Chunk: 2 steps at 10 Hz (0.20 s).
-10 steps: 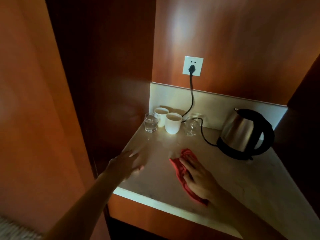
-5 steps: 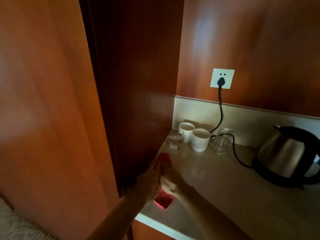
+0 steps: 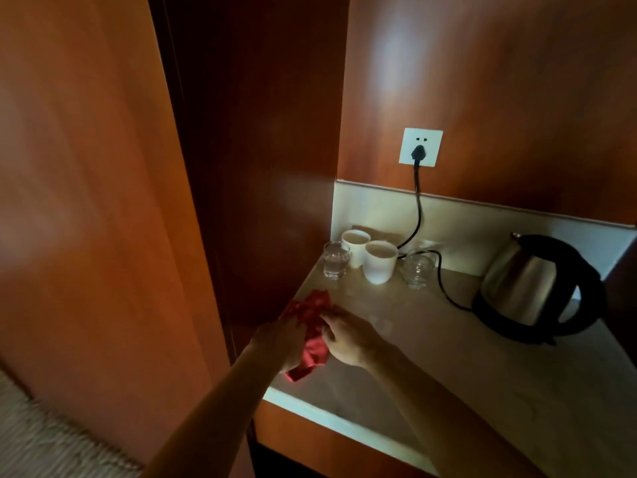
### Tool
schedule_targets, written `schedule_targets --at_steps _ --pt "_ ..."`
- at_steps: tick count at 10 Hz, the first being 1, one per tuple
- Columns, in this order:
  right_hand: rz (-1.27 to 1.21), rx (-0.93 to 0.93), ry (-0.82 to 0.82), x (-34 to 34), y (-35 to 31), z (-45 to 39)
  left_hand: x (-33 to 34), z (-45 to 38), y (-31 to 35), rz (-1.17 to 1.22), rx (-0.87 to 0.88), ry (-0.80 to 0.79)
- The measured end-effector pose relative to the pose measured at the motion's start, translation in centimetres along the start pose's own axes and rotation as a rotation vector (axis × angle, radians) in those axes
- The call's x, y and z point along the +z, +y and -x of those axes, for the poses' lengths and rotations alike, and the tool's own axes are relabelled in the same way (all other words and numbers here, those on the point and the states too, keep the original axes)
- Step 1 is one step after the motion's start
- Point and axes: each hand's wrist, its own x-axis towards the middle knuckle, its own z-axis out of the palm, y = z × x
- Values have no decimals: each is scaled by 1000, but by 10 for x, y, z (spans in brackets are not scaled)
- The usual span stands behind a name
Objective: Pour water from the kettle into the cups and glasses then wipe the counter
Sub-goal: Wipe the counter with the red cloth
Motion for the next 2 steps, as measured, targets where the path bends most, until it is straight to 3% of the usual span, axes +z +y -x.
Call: schedule_targets --at_steps 1,2 --pt "122 17 44 -31 27 23 -28 -5 19 -2 -25 87" --pt "151 232 38 -78 58 44 -67 -20 61 4 80 195"
